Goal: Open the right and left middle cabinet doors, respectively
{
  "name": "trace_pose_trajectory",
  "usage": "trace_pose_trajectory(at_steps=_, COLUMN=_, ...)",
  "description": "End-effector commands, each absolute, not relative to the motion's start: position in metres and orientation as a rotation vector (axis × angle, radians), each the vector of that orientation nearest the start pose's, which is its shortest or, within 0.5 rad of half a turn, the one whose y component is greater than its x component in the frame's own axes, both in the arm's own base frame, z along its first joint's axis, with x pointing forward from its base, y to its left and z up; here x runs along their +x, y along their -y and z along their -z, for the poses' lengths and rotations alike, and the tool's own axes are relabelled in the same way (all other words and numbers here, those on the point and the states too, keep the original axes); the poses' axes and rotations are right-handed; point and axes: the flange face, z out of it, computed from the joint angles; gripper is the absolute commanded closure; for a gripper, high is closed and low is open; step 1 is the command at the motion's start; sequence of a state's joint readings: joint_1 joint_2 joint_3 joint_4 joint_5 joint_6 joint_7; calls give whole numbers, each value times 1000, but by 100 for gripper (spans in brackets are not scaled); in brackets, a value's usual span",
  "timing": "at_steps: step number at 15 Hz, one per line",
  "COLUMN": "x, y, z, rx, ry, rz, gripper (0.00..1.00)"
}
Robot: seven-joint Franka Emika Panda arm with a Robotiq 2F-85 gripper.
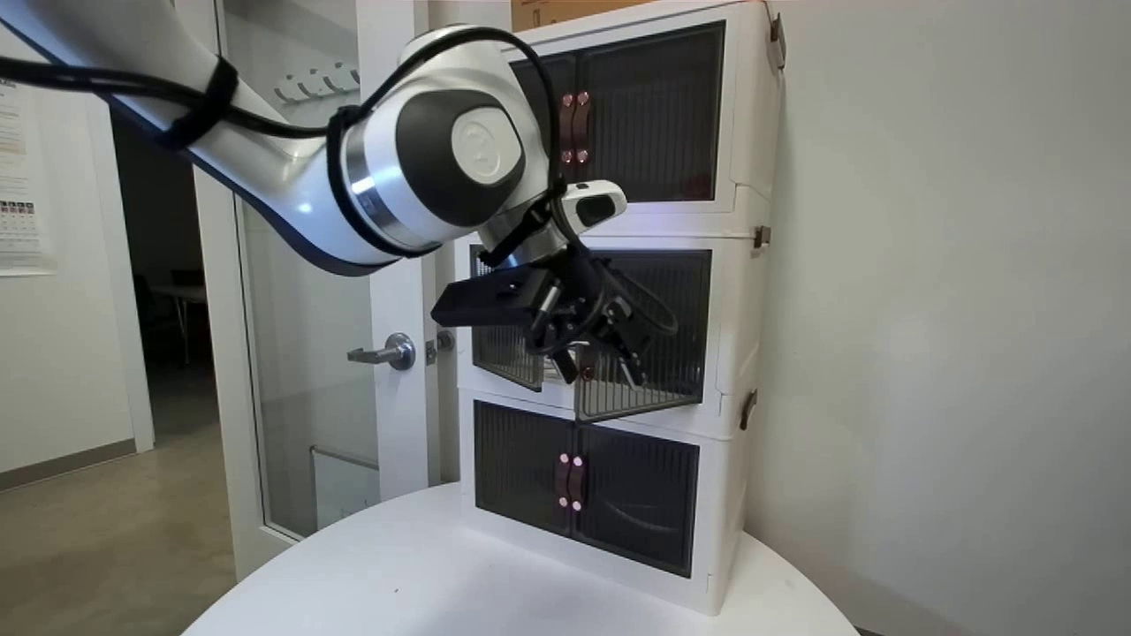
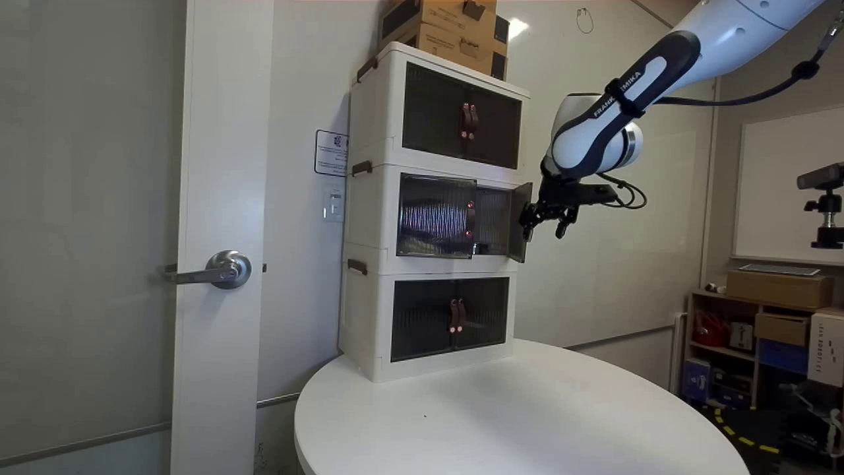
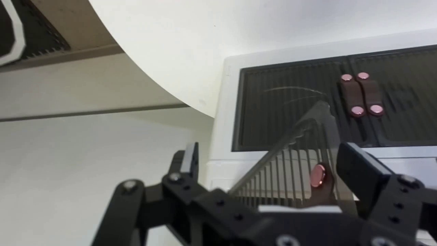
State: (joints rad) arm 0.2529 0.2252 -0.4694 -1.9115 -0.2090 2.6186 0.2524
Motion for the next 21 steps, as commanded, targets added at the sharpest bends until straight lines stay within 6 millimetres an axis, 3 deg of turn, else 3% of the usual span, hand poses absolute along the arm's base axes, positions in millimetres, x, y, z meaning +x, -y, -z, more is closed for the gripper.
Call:
trace_pose_trajectory(at_steps=1, x=626, y=117, z=-461, rx=-3269, ry=-769, rz=818, gripper=0)
trace_pose_trajectory(at_steps=5, x=614, y=111, z=-472, rx=-3262, ry=-1160, rz=777, gripper=0)
trace_pose_trajectory(at_steps=10, x=593, y=106, z=-504, rx=-3161, ry=-1669, rz=756, gripper=0)
trace_pose_trajectory(at_steps=11, x=590, y=100, z=-513, rx=-3117, ry=-1682, rz=731, gripper=0)
trace_pose_trajectory(at_steps=18, x=568, y=46, z=-630, rx=-2973, ry=-1123, rz=1083, gripper=0)
trace_pose_trajectory(at_steps=21, x=558, y=39, z=-664, rx=-2893, ry=-972, rz=1146, gripper=0)
